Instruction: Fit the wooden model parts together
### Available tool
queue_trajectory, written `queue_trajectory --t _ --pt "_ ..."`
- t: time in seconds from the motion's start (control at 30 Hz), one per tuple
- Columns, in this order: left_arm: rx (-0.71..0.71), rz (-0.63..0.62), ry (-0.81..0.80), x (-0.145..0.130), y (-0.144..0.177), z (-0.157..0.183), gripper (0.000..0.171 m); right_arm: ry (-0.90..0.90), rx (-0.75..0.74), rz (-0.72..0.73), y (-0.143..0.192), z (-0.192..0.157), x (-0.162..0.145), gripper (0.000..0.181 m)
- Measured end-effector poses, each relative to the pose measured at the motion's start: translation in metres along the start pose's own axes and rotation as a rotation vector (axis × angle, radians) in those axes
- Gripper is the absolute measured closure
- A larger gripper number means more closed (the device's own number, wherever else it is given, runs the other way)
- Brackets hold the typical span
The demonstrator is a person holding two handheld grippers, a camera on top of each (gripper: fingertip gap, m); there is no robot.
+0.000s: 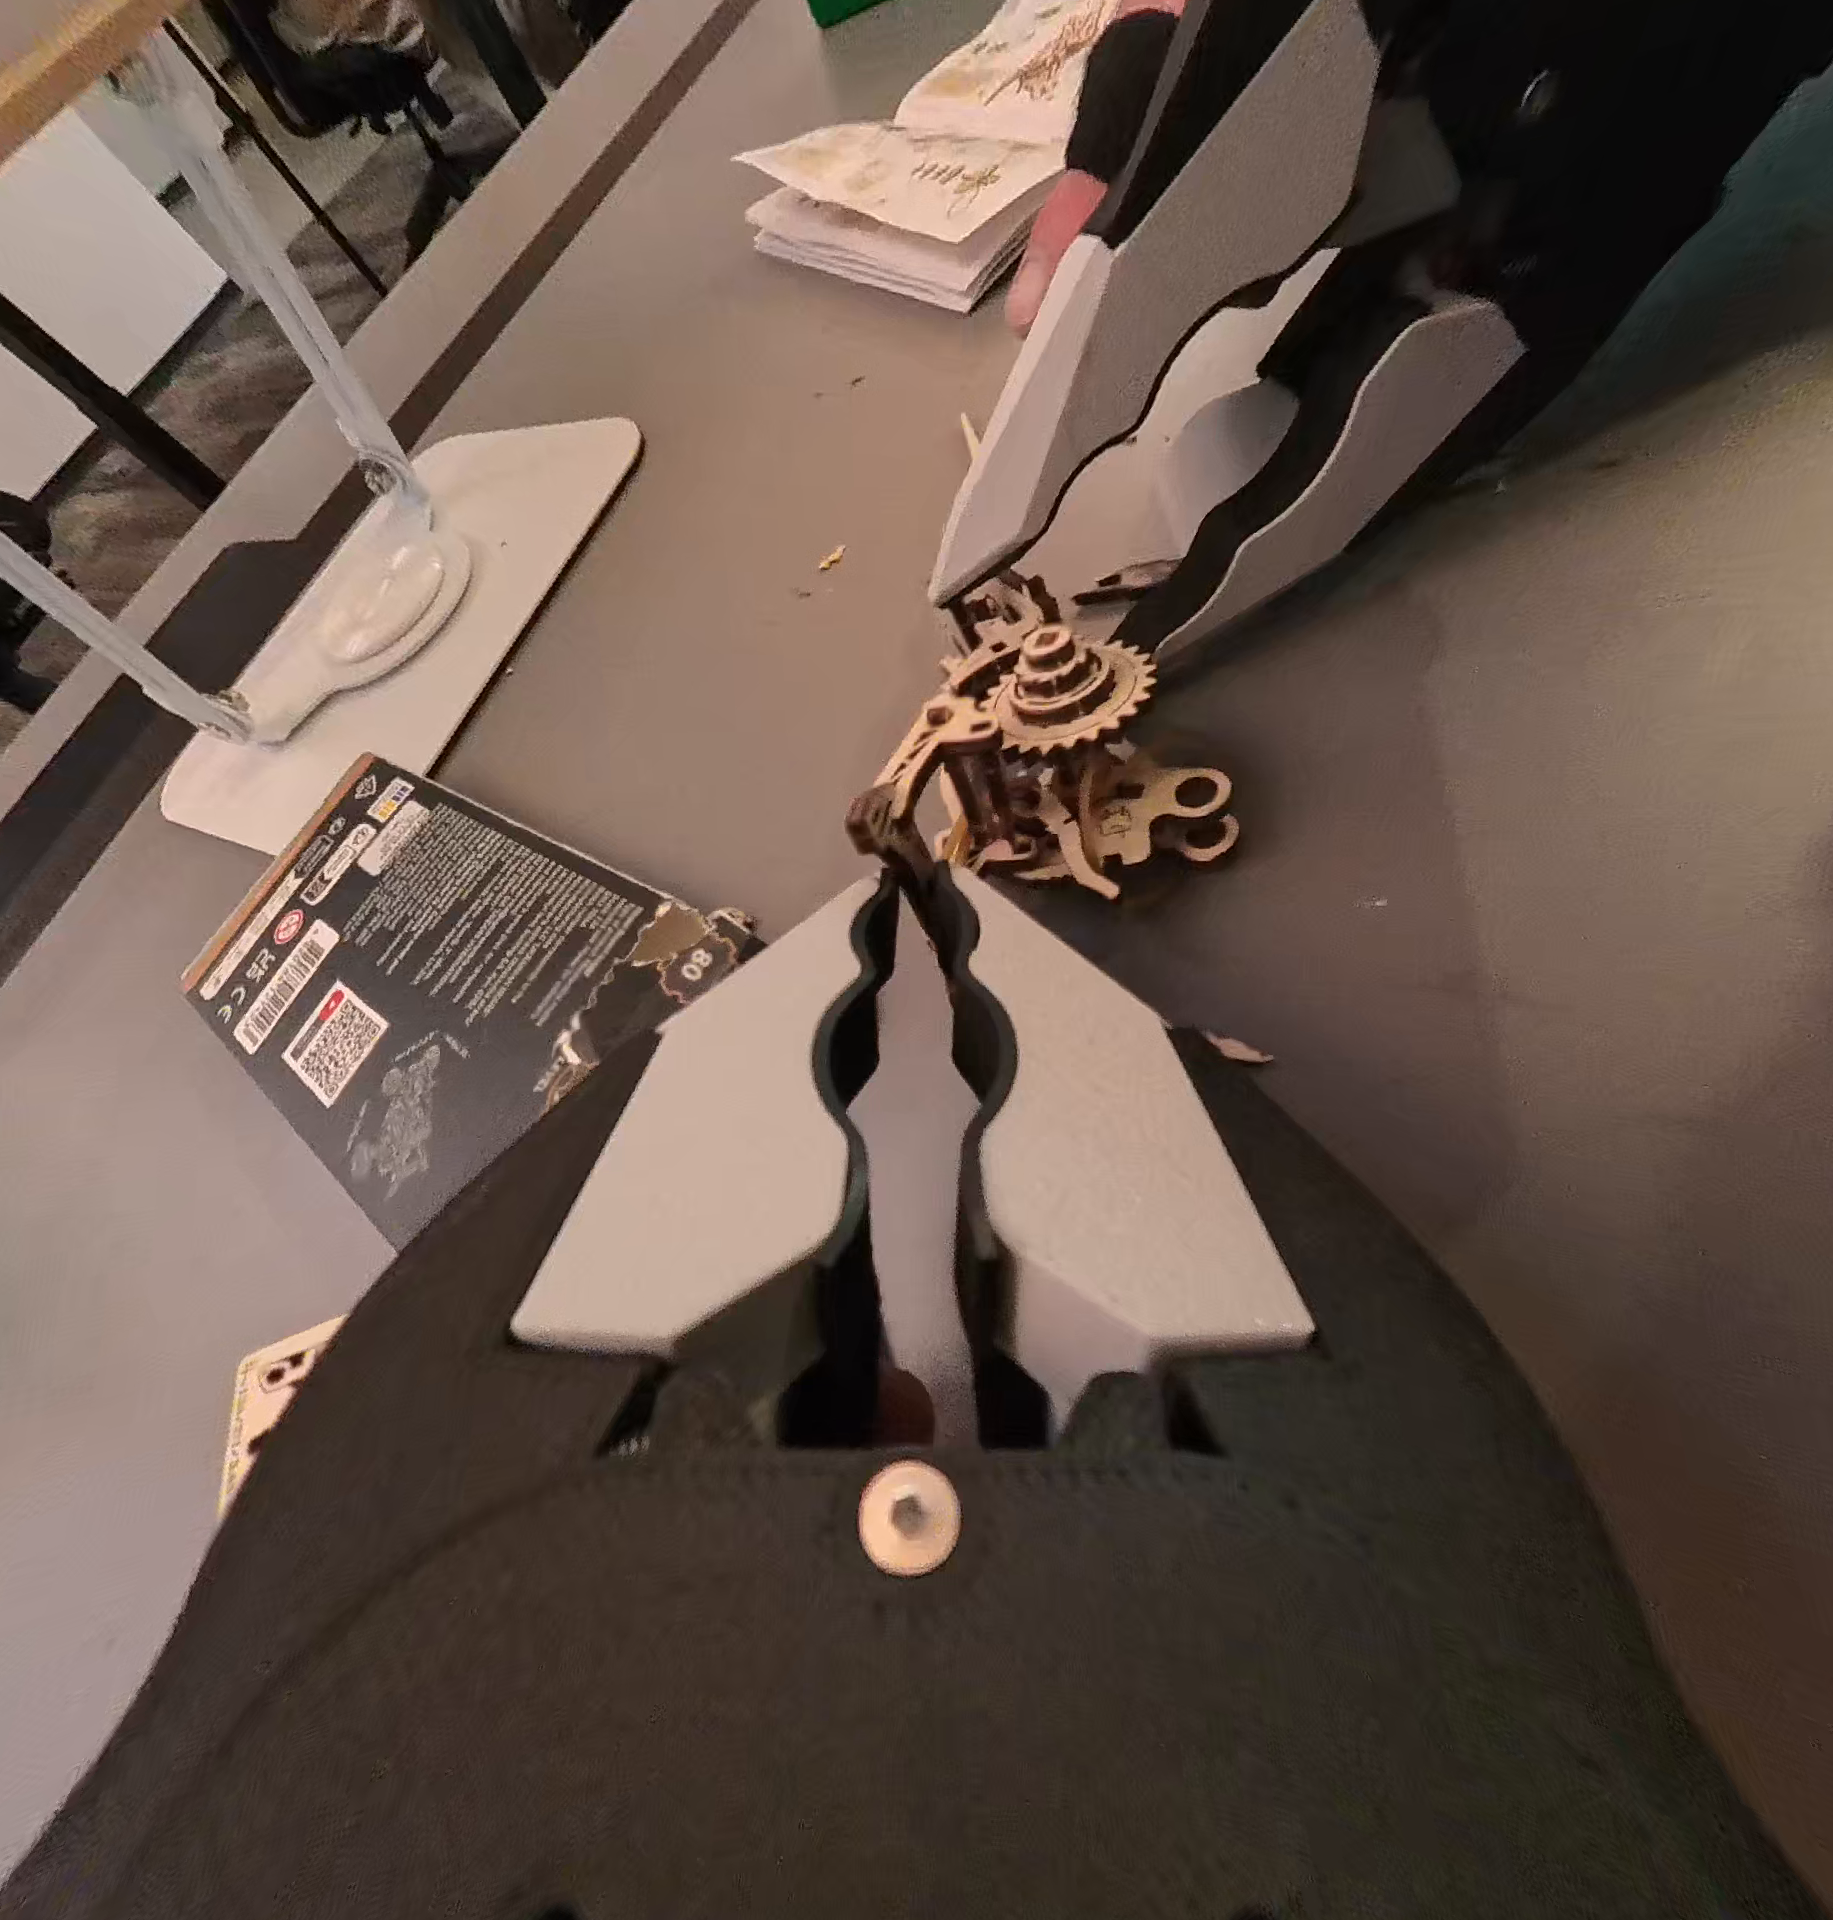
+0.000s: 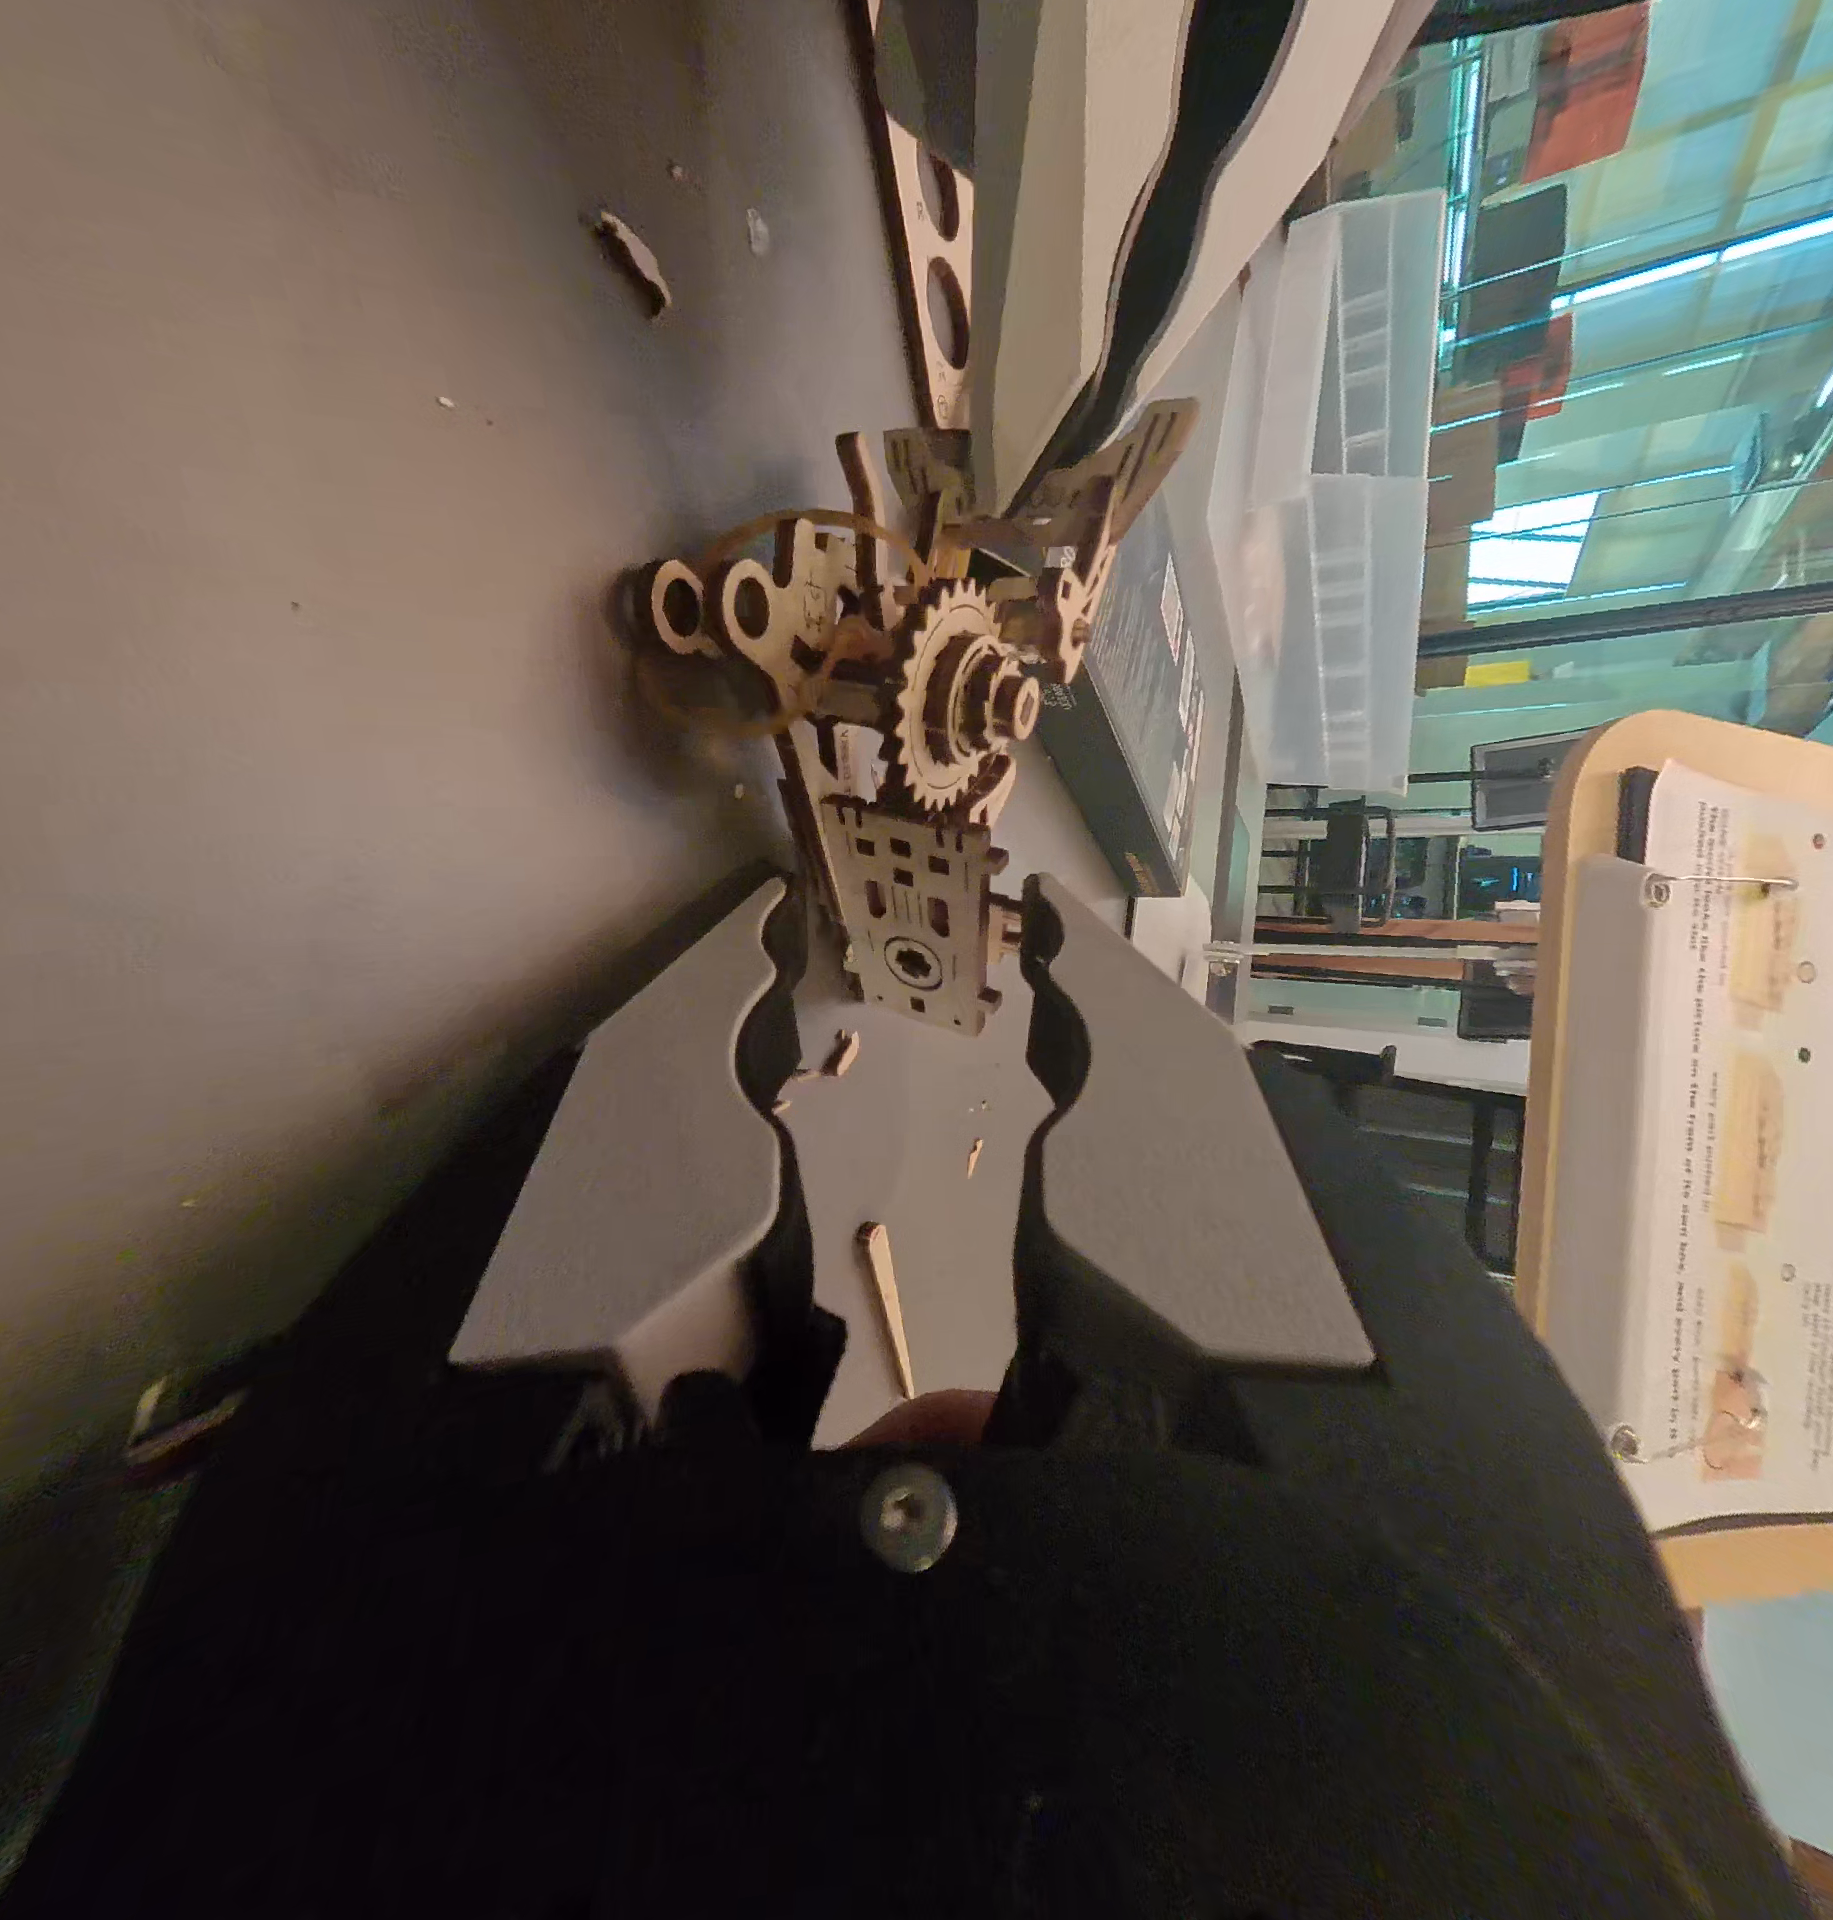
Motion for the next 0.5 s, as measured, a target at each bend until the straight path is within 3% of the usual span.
queue_trajectory --t 0.5 --pt "0.039 -0.068 0.046 -0.008 0.003 -0.008 0.152 -0.070 0.051 0.012 0.010 0.015 -0.005 0.136"
Point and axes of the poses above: each gripper's, where its closed fingertips meet, y back along the fingers, x out of its top, z = x × y across the jaws, the point moved 10 cm from there along y, back along the fingers, and after that the axes turned 1 degree about -z, right-handed, at the moved point
